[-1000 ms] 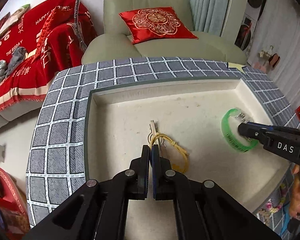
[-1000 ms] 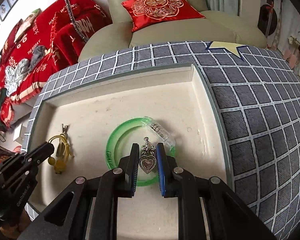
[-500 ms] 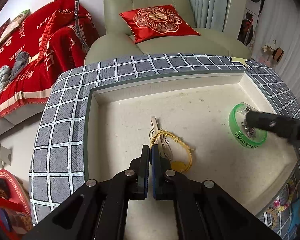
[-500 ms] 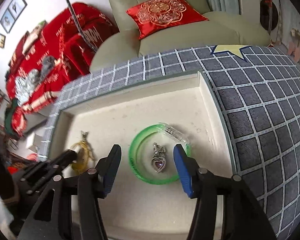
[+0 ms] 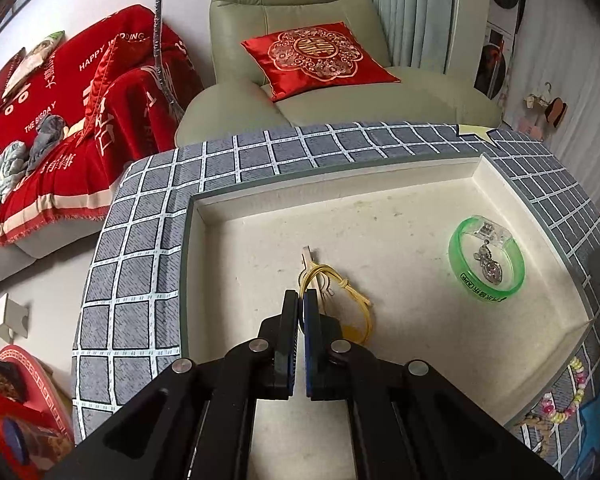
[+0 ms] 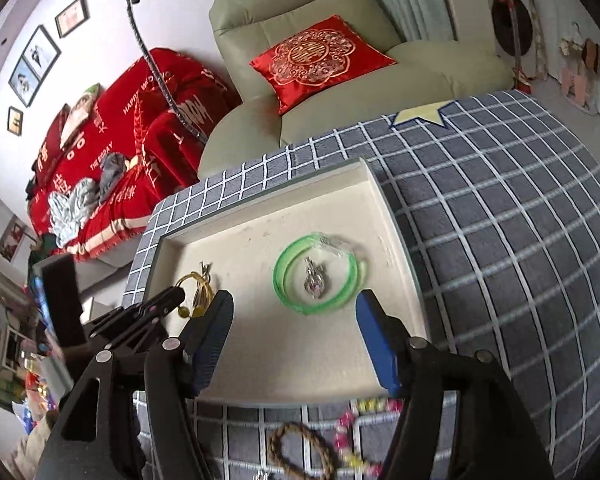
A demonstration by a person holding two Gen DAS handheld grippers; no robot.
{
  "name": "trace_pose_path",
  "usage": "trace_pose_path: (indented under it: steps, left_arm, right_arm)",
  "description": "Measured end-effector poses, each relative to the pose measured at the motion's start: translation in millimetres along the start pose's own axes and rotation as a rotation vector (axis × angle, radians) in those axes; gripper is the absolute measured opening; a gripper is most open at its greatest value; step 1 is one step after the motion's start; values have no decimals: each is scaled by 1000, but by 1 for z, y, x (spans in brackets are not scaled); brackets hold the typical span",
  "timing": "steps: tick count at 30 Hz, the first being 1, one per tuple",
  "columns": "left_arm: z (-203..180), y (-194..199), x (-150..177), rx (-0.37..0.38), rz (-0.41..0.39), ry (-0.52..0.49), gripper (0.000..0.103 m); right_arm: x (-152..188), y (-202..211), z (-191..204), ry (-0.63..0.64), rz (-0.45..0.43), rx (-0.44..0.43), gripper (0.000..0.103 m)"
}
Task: Organize jewelry
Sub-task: 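Open the left gripper to release the yellow keychain in the tray, then grasp the small black clip with the left gripper while the right grasps the pink-and-yellow beaded bracelet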
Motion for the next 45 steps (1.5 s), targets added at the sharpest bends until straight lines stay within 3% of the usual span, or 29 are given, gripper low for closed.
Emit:
trace_pose_path:
  steps: [14,30,31,32,33,45]
  left_arm:
    - [-2,-2,3,20,15,16,18]
    - [0,11,1,70,7,32,18]
    - [0,13,1,70,5,30,20]
    - [-1,15,0,66,-1,28,34]
    - [-1,16,0,63,-1,27,103]
    - [-11,-9,18,-26,-59,-1,103]
  right_arm:
    - [27,36,-21,-40,-16,-14,68]
    - [43,44,-36,-60,-18,-6,72]
    - [44,44,-36,-60,-18,-5,73]
    - [45,44,-36,-60,-17,-5,76]
    - [46,44,-36,-60,-17,-6,81]
    - [55,58,-34,-19,-56,9,84]
Point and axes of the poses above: each gripper's, at about its wrist camera, not at the fingertips, and y roughly against the way its jaws point, z to its left, x to its underside, the point moved 5 cm from there along -y, roughly the way its jaws point, and after that the axes turned 9 degrees about -y, right-handed, at the moved point
